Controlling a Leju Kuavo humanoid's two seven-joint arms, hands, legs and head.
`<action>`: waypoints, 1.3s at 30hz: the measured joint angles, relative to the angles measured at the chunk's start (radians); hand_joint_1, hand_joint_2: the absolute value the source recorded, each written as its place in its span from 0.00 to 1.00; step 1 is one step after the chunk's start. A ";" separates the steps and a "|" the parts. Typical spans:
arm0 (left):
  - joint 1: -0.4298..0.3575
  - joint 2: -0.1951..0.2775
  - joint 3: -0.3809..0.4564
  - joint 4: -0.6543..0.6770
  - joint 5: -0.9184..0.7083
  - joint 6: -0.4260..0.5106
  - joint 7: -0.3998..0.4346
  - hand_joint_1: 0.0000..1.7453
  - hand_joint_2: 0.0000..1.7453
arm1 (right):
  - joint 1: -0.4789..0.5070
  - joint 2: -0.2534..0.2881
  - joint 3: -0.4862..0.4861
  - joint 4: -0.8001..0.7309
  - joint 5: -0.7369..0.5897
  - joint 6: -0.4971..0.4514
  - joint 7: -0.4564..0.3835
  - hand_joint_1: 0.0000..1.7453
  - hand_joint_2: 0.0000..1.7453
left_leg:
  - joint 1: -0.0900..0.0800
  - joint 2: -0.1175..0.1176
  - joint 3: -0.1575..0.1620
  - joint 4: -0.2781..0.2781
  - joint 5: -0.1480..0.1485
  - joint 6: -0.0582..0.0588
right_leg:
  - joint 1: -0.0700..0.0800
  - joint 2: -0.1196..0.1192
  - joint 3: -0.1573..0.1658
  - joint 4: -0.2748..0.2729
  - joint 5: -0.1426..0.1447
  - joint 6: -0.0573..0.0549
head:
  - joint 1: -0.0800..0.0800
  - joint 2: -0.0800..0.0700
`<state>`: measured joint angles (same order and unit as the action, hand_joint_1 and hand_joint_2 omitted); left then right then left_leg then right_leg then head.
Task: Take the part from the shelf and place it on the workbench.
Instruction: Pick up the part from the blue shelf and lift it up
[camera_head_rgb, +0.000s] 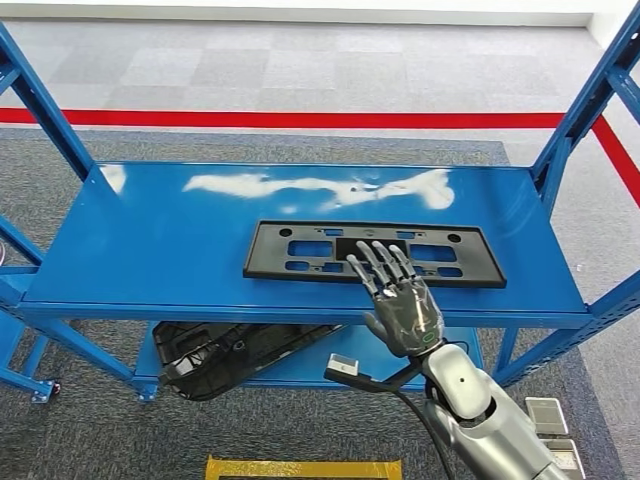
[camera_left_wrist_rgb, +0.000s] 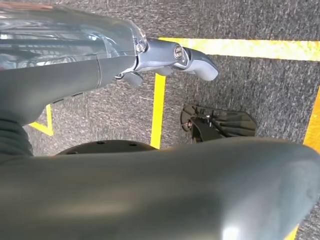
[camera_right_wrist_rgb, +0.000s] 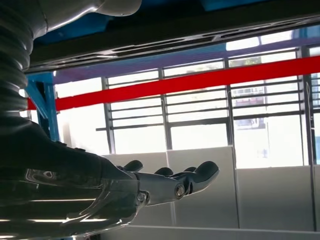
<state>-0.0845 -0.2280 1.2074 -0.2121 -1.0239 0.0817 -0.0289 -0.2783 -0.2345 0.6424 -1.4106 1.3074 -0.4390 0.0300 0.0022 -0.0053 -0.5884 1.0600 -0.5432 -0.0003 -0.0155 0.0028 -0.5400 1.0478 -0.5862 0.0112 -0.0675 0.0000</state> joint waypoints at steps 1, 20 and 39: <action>0.000 0.000 0.000 0.000 -0.001 0.002 0.000 0.00 0.00 | -0.006 0.002 0.000 0.005 0.009 -0.003 0.001 0.00 1.00 | 0.000 0.000 0.000 0.000 0.000 0.000 | 0.000 0.000 0.000 0.000 0.000 0.000 | 0.000 0.000; 0.000 0.000 0.000 0.000 0.008 -0.007 -0.008 0.00 0.00 | -0.093 0.039 0.002 0.116 0.044 -0.005 0.006 0.00 1.00 | 0.000 0.000 0.000 0.000 0.000 0.000 | 0.000 0.000 0.000 0.000 0.000 0.000 | 0.000 0.000; 0.000 0.005 0.012 0.000 0.023 0.002 -0.027 0.00 0.00 | -0.153 0.055 0.007 0.199 0.008 0.017 -0.015 0.00 1.00 | 0.000 0.000 0.000 0.000 0.000 0.000 | 0.000 0.000 0.000 0.000 0.000 0.000 | 0.000 0.000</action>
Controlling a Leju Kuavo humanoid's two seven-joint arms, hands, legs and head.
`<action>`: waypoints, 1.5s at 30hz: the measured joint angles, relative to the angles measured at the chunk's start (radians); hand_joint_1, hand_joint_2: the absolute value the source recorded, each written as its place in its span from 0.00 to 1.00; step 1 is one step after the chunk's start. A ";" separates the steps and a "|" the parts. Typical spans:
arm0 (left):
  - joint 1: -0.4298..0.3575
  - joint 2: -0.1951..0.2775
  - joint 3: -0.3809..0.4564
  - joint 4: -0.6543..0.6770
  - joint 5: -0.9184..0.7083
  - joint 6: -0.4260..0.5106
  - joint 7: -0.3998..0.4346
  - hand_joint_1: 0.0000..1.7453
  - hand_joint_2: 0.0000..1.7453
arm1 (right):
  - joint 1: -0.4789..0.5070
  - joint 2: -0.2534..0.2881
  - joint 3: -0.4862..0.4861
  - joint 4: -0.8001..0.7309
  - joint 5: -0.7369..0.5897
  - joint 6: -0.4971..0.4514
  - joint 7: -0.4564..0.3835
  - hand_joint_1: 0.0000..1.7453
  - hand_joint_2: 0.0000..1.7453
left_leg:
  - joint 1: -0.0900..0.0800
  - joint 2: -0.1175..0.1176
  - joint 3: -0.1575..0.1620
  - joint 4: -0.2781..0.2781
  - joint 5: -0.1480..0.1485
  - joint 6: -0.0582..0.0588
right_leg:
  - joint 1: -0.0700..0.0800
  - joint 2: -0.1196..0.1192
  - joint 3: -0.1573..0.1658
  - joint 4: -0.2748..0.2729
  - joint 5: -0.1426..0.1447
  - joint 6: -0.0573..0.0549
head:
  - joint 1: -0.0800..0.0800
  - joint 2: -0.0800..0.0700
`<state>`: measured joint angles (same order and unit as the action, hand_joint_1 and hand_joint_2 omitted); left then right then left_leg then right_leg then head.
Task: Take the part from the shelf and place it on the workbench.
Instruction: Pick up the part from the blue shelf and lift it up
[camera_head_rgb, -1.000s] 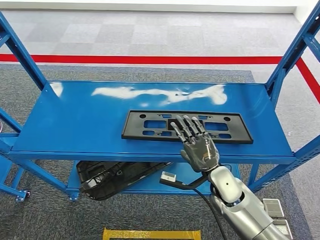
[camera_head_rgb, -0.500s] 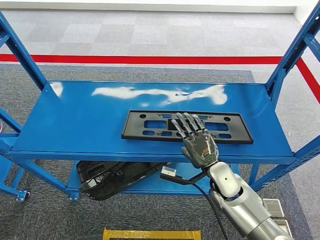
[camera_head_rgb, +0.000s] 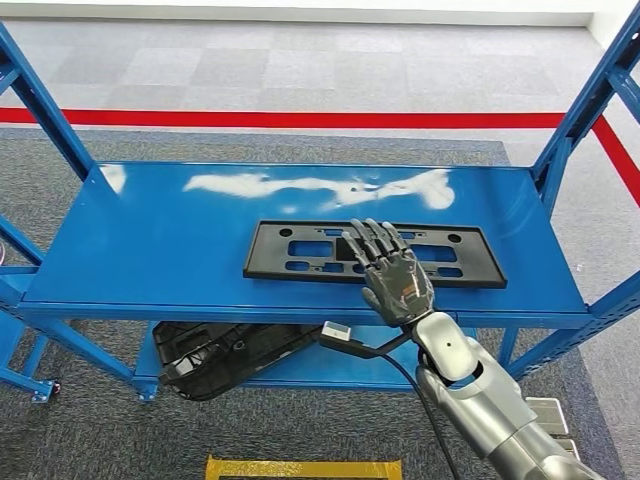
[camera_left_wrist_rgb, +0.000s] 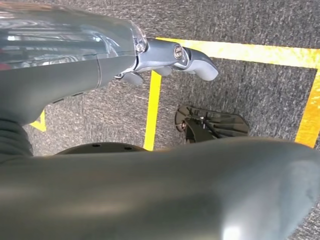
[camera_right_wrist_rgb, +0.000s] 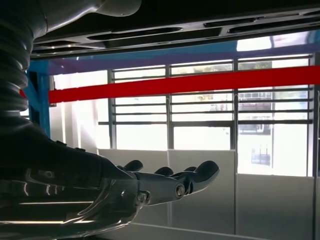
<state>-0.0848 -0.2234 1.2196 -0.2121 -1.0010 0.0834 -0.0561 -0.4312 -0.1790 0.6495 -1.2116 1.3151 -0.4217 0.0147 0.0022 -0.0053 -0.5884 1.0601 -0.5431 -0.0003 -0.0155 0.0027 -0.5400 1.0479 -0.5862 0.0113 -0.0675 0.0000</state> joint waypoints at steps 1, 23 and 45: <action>0.000 0.000 0.000 0.000 -0.003 -0.001 -0.002 0.00 0.00 | -0.003 0.000 0.001 0.005 -0.001 0.001 -0.002 0.00 1.00 | 0.000 0.000 0.000 0.000 0.000 0.000 | 0.000 0.000 0.000 0.000 0.000 0.000 | 0.000 0.000; 0.000 0.001 -0.002 0.000 -0.021 -0.005 -0.004 0.00 0.00 | -0.030 0.000 0.011 0.085 -0.019 0.008 -0.012 0.00 1.00 | 0.000 0.000 0.000 0.000 0.000 0.000 | 0.000 0.000 0.000 0.000 0.000 0.000 | 0.000 0.000; 0.002 0.001 -0.013 0.000 -0.044 -0.012 -0.004 0.00 0.00 | -0.062 0.002 0.011 0.166 -0.095 0.052 -0.045 0.00 1.00 | 0.000 0.000 0.000 0.000 0.000 0.000 | 0.000 0.000 0.000 0.000 0.000 0.000 | 0.000 0.000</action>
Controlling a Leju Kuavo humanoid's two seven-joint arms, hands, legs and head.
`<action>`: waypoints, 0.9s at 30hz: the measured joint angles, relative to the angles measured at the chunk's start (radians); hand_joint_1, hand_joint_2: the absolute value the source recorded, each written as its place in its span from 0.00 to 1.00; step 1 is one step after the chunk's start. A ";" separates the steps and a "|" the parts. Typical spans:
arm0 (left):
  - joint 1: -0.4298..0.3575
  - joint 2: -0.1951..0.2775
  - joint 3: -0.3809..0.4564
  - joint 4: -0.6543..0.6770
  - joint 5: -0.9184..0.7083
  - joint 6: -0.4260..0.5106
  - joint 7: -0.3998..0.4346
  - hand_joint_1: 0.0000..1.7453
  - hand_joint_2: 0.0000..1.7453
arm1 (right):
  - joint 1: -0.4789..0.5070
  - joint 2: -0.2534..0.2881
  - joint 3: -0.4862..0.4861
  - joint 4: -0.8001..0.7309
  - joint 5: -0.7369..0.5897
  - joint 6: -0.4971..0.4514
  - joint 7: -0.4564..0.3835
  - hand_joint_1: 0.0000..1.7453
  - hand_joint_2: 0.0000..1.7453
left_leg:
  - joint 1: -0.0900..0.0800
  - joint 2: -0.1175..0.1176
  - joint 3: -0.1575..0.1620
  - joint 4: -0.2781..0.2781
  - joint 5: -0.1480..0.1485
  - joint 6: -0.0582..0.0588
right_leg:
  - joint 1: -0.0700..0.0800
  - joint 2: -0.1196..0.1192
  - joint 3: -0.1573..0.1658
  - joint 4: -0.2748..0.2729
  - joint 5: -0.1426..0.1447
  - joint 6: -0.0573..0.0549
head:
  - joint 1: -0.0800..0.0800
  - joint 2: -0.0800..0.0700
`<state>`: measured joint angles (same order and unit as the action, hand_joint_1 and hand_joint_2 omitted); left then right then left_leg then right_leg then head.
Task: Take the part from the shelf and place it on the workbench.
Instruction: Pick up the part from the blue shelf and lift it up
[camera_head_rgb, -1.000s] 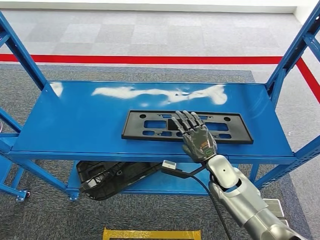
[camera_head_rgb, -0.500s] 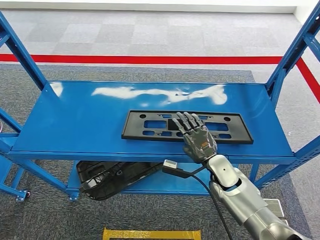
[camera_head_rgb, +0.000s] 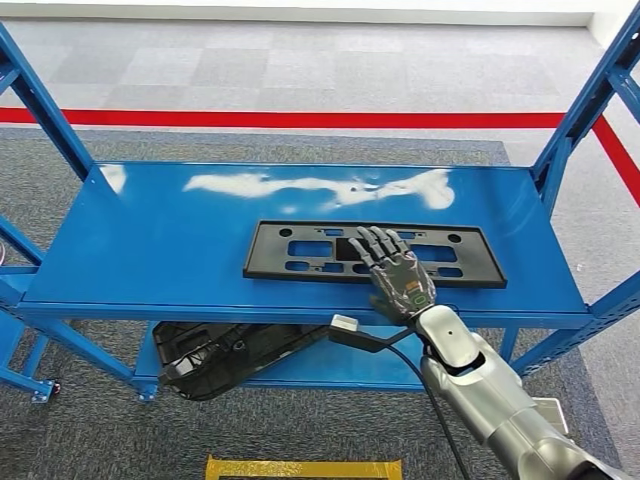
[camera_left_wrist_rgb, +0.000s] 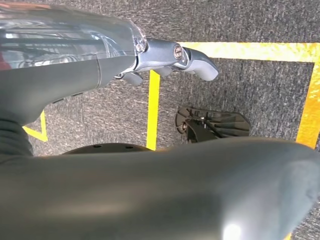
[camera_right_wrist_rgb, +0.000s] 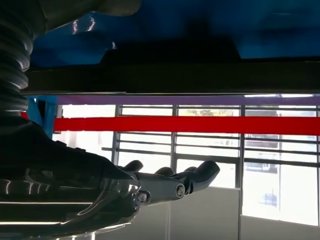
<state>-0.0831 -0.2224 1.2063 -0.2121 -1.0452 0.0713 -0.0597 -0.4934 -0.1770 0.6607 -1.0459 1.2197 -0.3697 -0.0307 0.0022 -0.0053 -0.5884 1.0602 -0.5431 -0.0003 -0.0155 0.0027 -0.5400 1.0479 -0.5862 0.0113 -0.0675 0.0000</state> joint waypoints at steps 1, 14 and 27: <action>0.000 0.000 0.000 0.000 -0.001 0.000 0.000 0.00 0.00 | -0.002 0.000 0.000 0.004 0.006 -0.002 0.004 0.00 1.00 | 0.000 0.000 0.000 0.000 0.000 0.000 | 0.000 0.000 0.000 0.000 0.000 0.000 | 0.000 0.000; 0.001 0.000 -0.003 0.000 -0.013 0.003 0.005 0.00 0.00 | -0.020 0.002 0.000 0.062 0.078 -0.047 0.046 0.00 1.00 | 0.000 0.000 0.000 0.000 0.000 0.000 | 0.000 0.000 0.000 0.000 0.000 0.000 | 0.000 0.000; 0.001 0.000 -0.009 0.000 -0.026 0.002 0.007 0.00 0.00 | -0.053 0.009 -0.006 0.135 0.116 -0.076 0.063 0.00 1.00 | 0.000 0.000 0.002 0.000 0.000 0.000 | 0.000 0.000 0.002 0.000 0.000 0.000 | 0.000 0.000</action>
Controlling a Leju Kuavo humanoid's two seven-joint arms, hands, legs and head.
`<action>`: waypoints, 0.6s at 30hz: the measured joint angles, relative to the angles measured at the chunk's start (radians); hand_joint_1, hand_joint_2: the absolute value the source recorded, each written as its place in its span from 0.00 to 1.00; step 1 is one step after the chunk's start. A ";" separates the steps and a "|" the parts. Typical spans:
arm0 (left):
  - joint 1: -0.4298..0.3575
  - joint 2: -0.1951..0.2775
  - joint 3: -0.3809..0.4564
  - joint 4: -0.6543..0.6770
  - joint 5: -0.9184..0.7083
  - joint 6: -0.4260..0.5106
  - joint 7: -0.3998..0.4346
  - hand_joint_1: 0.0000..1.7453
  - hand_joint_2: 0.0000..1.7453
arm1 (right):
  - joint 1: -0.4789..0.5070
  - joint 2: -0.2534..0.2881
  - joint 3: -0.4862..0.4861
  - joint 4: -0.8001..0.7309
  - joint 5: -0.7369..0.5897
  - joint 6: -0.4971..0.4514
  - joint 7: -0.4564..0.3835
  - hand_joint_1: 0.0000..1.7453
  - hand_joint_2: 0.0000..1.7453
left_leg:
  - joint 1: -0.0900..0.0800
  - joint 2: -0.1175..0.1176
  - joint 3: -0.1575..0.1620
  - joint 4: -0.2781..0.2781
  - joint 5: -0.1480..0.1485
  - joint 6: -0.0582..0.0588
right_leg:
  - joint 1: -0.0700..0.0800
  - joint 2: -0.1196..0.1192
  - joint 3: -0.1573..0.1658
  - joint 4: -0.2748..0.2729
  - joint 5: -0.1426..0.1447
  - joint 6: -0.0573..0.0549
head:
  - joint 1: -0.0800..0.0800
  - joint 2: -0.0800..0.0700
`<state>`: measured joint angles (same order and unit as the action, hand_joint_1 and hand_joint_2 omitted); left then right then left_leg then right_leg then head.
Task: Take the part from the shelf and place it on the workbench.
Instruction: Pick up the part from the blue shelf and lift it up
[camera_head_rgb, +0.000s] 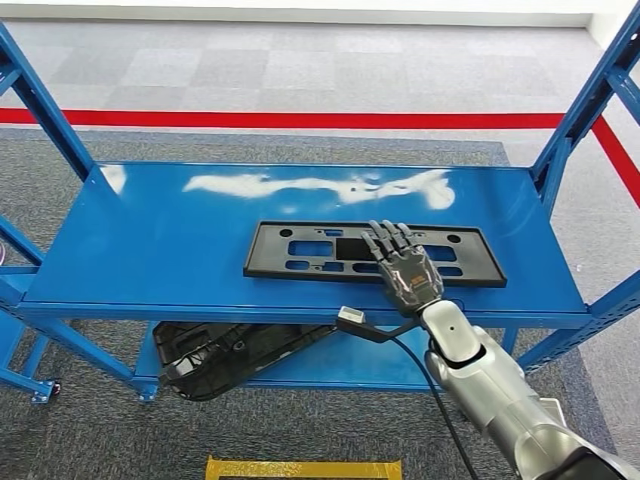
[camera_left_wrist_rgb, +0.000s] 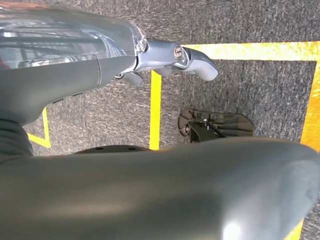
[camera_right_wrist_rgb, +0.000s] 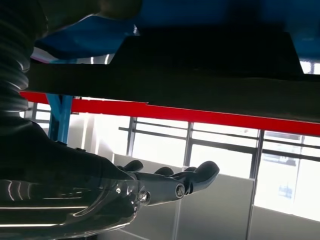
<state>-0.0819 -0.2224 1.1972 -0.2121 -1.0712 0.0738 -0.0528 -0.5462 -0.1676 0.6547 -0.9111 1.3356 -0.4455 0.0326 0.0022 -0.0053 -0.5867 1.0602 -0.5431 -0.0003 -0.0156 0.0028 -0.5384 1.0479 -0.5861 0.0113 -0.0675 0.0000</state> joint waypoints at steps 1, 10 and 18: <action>0.000 0.000 -0.002 0.000 -0.002 0.000 0.001 0.00 0.00 | -0.004 0.002 -0.001 0.009 0.002 -0.004 0.000 0.00 1.00 | 0.000 0.000 0.000 0.000 0.000 0.000 | 0.000 0.000 0.000 0.000 0.000 0.000 | 0.000 0.000; 0.000 0.000 -0.007 0.000 -0.007 -0.001 0.001 0.00 0.00 | -0.022 0.016 -0.005 0.066 0.011 -0.020 0.004 0.00 1.00 | 0.000 0.000 0.004 0.000 0.000 0.000 | 0.000 0.000 0.004 0.000 0.000 0.000 | 0.000 0.000; 0.000 0.000 -0.007 0.000 -0.007 -0.001 0.003 0.00 0.00 | -0.033 0.025 -0.005 0.090 0.022 -0.020 0.006 0.57 1.00 | 0.000 0.000 0.007 0.000 0.000 0.000 | 0.000 0.000 0.007 0.000 0.000 0.000 | 0.000 0.000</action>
<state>-0.0816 -0.2224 1.1898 -0.2121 -1.0784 0.0732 -0.0496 -0.5790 -0.1428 0.6500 -0.8207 1.3577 -0.4652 0.0384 0.0022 -0.0052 -0.5798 1.0601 -0.5431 -0.0003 -0.0156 0.0028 -0.5319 1.0478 -0.5862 0.0113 -0.0675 0.0000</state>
